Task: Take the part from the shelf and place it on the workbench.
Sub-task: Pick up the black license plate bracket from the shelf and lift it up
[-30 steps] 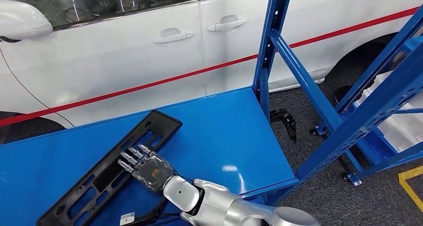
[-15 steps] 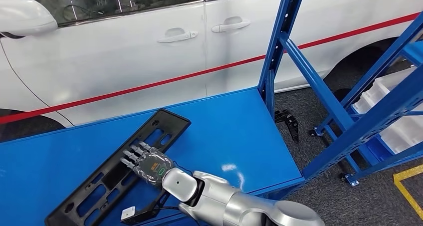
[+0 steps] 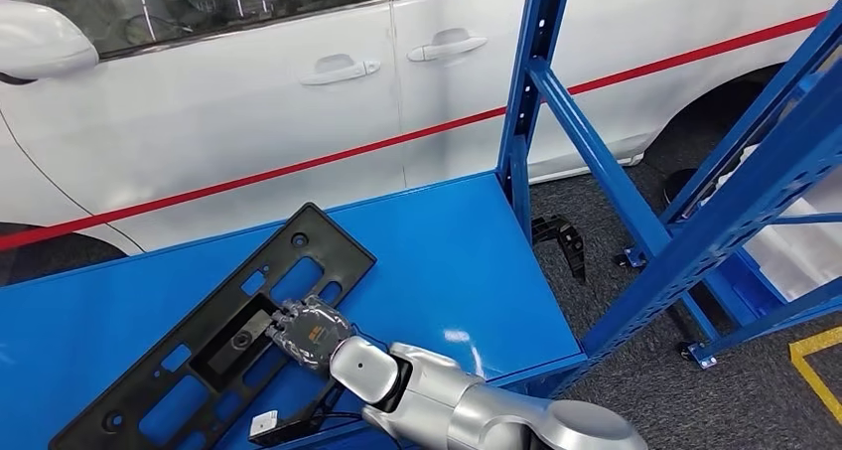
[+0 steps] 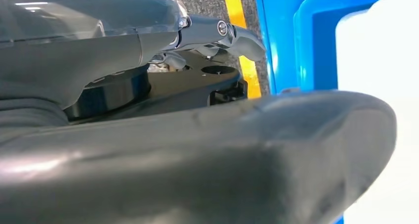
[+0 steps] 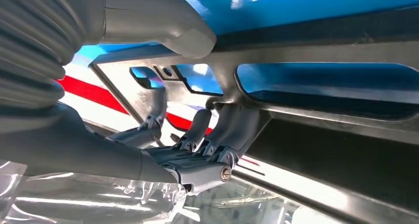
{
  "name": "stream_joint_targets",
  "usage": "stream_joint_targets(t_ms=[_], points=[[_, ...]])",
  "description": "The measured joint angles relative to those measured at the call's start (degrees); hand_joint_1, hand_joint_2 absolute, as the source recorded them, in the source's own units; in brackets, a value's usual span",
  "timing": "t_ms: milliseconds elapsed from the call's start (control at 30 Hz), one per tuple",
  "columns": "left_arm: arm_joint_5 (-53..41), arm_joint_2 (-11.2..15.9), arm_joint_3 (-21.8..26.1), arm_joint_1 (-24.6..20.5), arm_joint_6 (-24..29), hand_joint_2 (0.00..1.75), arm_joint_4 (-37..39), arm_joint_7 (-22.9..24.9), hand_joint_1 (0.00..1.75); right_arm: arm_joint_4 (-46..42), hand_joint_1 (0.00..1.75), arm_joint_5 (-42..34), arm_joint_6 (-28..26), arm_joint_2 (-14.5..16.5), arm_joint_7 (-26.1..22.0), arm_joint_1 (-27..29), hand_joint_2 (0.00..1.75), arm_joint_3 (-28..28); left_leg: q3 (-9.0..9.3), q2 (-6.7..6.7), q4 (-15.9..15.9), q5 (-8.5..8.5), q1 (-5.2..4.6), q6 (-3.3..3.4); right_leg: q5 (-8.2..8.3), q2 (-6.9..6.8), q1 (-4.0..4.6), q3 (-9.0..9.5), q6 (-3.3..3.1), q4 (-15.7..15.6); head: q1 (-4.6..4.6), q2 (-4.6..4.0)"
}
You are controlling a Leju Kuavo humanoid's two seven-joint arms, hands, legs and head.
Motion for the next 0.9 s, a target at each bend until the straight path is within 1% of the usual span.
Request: stream_joint_targets(t_ms=[33,67,100,133,200,233,267,300,333,367,400,433,467,500,533,567,600,633,667,700,767,800,833,900], points=[[-0.14,0.01,-0.10,0.03,0.00,0.00,0.00,0.07,0.00,0.09,1.74,-0.03,-0.21,0.01,0.13,-0.03,1.75,0.01,1.72,0.00,-3.78,2.24,-0.03,0.30,-0.03,0.07,0.02,0.13,0.02,0.00,0.01,0.00],[-0.27,0.01,-0.21,0.09,0.00,0.00,0.00,0.14,0.00,0.18,1.74,-0.11,-0.40,0.01,0.27,-0.07,1.75,0.01,3.43,0.01,-7.55,3.87,-0.10,0.57,-0.04,0.13,0.06,0.20,0.08,-0.02,0.02,0.00],[-0.39,0.01,-0.32,0.12,0.00,0.00,0.00,0.18,0.00,0.28,1.74,-0.22,-0.54,0.01,0.49,-0.14,1.75,0.02,4.82,0.01,-10.77,4.86,-0.27,0.84,-0.04,0.18,0.10,0.15,0.23,0.00,0.01,0.00],[-0.47,0.01,-0.43,0.17,0.00,0.00,0.00,0.20,0.00,0.39,1.74,-0.36,-0.66,0.01,0.73,-0.23,1.75,0.01,5.54,0.00,-12.64,5.15,-0.44,1.09,0.05,0.19,0.11,0.01,0.49,-0.03,0.03,0.00],[-0.71,0.03,-0.60,0.20,0.00,0.00,0.00,0.22,0.00,0.66,1.74,-0.62,-0.97,-0.01,1.11,-0.40,1.75,-0.03,5.81,-0.05,-13.66,4.94,-0.77,1.54,0.24,0.17,0.08,-0.18,1.15,-0.15,0.05,0.00],[-0.90,0.04,-0.71,0.22,-0.01,0.00,0.00,0.29,0.00,0.89,1.74,-0.77,-1.20,-0.02,1.29,-0.44,1.75,-0.07,5.94,-0.02,-13.94,5.16,-0.66,1.84,0.21,0.13,0.03,-0.14,1.49,-0.12,0.08,0.00],[-1.16,0.05,-0.84,0.22,-0.01,0.00,0.00,0.41,0.00,1.20,1.74,-0.90,-1.43,-0.05,1.50,-0.45,1.75,-0.12,6.18,0.01,-14.37,5.42,-0.56,2.12,-0.19,0.13,0.00,-0.25,1.77,0.39,0.09,0.00],[-1.42,0.05,-1.01,0.20,-0.03,0.00,0.00,0.56,0.00,1.57,1.74,-1.05,-1.68,-0.08,1.73,-0.44,1.75,-0.21,6.38,0.06,-14.79,5.68,-0.44,2.38,-1.12,0.15,0.00,-0.83,2.01,1.77,0.12,0.00],[-1.66,0.05,-1.22,0.16,-0.06,0.00,0.00,0.77,0.00,1.96,1.72,-1.19,-1.94,-0.10,1.94,-0.41,1.75,-0.32,6.50,0.14,-15.05,5.89,-0.33,2.62,-2.59,0.16,-0.03,-1.98,2.20,4.24,0.14,0.00],[-1.89,0.05,-1.43,0.09,-0.10,0.00,0.00,0.96,0.00,2.33,1.68,-1.32,-2.18,-0.15,2.06,-0.38,1.75,-0.42,6.46,0.19,-15.12,5.95,-0.39,2.76,-4.36,0.18,-0.04,-3.66,2.34,7.63,0.17,0.00],[-2.06,0.05,-1.65,0.02,-0.14,0.00,0.00,1.14,0.00,2.66,1.56,-1.45,-2.41,-0.21,2.14,-0.34,1.75,-0.51,6.36,0.25,-15.10,5.97,-0.42,2.86,-5.92,0.17,-0.06,-5.45,2.45,11.16,0.19,0.00],[-2.23,0.05,-1.83,-0.02,-0.16,0.00,0.00,1.30,0.00,2.95,1.13,-1.55,-2.60,-0.28,2.21,-0.29,1.75,-0.58,6.29,0.30,-15.07,5.98,-0.43,2.94,-6.76,0.14,-0.11,-6.76,2.54,13.77,0.19,0.00],[-2.40,0.05,-1.98,-0.05,-0.18,0.00,0.00,1.42,0.00,3.24,0.71,-1.62,-2.73,-0.34,2.30,-0.27,1.75,-0.65,6.25,0.30,-15.01,5.97,-0.41,2.94,-6.50,0.10,-0.19,-7.16,2.61,14.58,0.19,0.00],[-2.51,0.05,-2.11,-0.07,-0.20,0.00,0.00,1.52,0.00,3.46,0.31,-1.65,-2.81,-0.38,2.44,-0.25,1.75,-0.70,6.23,0.25,-14.91,5.93,-0.37,2.90,-5.30,0.06,-0.31,-6.50,2.66,13.35,0.19,0.00],[-2.61,0.04,-2.21,-0.11,-0.21,0.00,0.00,1.62,0.00,3.67,0.00,-1.66,-2.86,-0.38,2.61,-0.23,1.75,-0.75,6.20,0.14,-14.70,5.84,-0.29,2.77,-3.45,0.01,-0.46,-4.84,2.72,10.26,0.18,0.00],[-2.69,0.03,-2.30,-0.17,-0.24,0.00,0.00,1.72,0.00,3.85,0.00,-1.66,-2.96,-0.38,2.77,-0.21,1.75,-0.79,6.10,0.02,-14.36,5.67,-0.24,2.52,-1.92,-0.02,-0.59,-2.93,2.75,6.55,0.19,0.00],[-2.73,0.03,-2.37,-0.29,-0.25,0.00,0.00,1.81,0.00,3.97,0.00,-1.66,-3.09,-0.35,2.91,-0.27,1.75,-0.84,5.89,-0.13,-13.88,5.40,-0.28,2.14,-0.94,0.06,-0.60,-1.44,2.60,3.55,0.17,0.00],[-2.75,0.02,-2.41,-0.41,-0.26,0.00,0.00,1.89,0.00,4.05,0.00,-1.66,-3.22,-0.31,3.01,-0.36,1.75,-0.90,5.69,-0.24,-13.47,5.19,-0.33,1.75,-0.47,0.16,-0.56,-0.49,2.36,1.55,0.13,0.00],[-2.78,0.03,-2.44,-0.51,-0.26,0.00,0.00,1.94,0.00,4.09,0.00,-1.66,-3.34,-0.28,3.08,-0.48,1.75,-0.99,5.54,-0.29,-13.21,5.04,-0.37,1.38,-0.58,0.29,-0.42,-0.25,2.01,0.86,0.10,0.00],[-2.83,0.03,-2.47,-0.59,-0.26,0.00,0.00,1.97,0.00,4.10,0.00,-1.66,-3.40,-0.25,3.13,-0.62,1.75,-1.11,5.49,-0.33,-13.13,4.97,-0.37,1.03,-0.55,0.41,-0.24,-0.30,1.56,0.83,0.07,0.00],[-2.91,0.03,-2.50,-0.65,-0.27,0.00,0.00,1.97,0.00,4.11,0.00,-1.65,-3.42,-0.20,3.23,-0.78,1.75,-1.33,5.39,-0.31,-12.79,4.55,-0.16,0.48,-0.34,0.40,-0.25,-0.20,0.82,0.62,0.05,0.00],[-2.98,0.03,-2.51,-0.68,-0.27,0.00,0.00,1.97,0.00,4.11,0.00,-1.64,-3.42,-0.17,3.32,-0.85,1.75,-1.40,4.89,-0.30,-11.56,3.66,-0.08,0.23,-0.23,0.36,-0.33,-0.15,0.53,0.49,0.00,0.00],[-3.05,0.03,-2.52,-0.72,-0.28,0.00,0.00,1.96,0.00,4.11,0.00,-1.63,-3.43,-0.14,3.49,-0.91,1.75,-1.44,3.85,-0.27,-9.20,2.22,-0.02,0.03,-0.15,0.31,-0.39,-0.12,0.33,0.38,-0.04,0.00],[-3.21,0.03,-2.55,-0.87,-0.31,0.00,0.00,1.93,0.00,4.13,0.00,-1.61,-3.45,-0.14,3.90,-0.94,1.75,-1.47,0.50,-0.24,-1.85,-1.31,0.03,-0.23,-0.16,0.19,-0.26,-0.19,0.13,0.36,-0.10,0.00]])
